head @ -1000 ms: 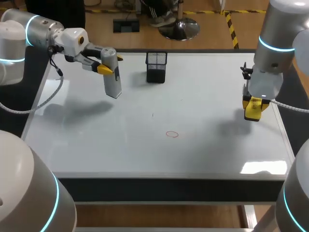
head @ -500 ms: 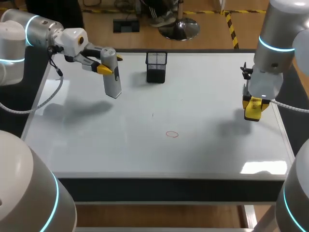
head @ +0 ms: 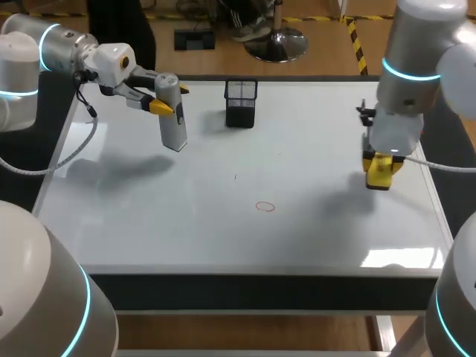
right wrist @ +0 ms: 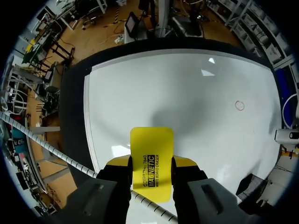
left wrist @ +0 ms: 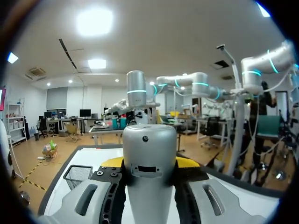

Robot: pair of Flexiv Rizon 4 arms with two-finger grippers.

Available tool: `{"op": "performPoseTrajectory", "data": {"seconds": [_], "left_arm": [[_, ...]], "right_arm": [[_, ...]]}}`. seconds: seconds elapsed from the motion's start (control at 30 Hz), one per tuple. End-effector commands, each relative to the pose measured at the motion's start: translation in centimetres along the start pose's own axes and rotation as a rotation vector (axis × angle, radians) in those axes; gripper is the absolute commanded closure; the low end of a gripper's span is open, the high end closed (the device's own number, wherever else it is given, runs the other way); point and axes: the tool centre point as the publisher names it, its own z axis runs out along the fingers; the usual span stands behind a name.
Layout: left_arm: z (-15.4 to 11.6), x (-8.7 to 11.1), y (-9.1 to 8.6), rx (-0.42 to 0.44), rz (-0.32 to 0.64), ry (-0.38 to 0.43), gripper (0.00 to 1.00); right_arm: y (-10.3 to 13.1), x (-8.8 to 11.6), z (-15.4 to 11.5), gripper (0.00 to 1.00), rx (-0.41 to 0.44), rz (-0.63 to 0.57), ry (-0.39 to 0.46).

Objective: Pick up the inspection probe, press it on each red-marked spot on the whiteboard one by one, put down the probe, pick up the eraser, and wipe off all the red marks.

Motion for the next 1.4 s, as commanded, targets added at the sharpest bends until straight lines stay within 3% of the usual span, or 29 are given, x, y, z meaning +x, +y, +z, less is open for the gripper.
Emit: {"op": "performPoseTrajectory", "data": {"seconds": [0.03,0.2,0.57,0.93,1.17,1.4], "left_arm": [[-0.1,0.0,-0.2,-0.003,-0.001,0.002,1.00],[-0.1,0.0,-0.2,-0.003,-0.001,0.002,1.00],[-0.1,0.0,-0.2,-0.003,-0.001,0.002,1.00],[-0.1,0.0,-0.2,-0.003,-0.001,0.002,1.00],[-0.1,0.0,-0.2,-0.003,-0.001,0.002,1.00],[-0.1,0.0,-0.2,-0.003,-0.001,0.002,1.00]], "right_arm": [[1.2,-2.8,-0.5,1.00,-0.003,-0.020,0.052],[2.3,-5.8,-0.4,1.00,-0.012,-0.048,0.022],[5.5,-14.3,0.2,1.00,-0.005,-0.116,0.043],[8.2,-21.1,1.6,1.00,-0.014,-0.210,0.039],[9.4,-24.5,2.6,1.00,-0.023,-0.280,0.032],[9.5,-25.8,3.2,1.00,-0.025,-0.316,0.027]]}}
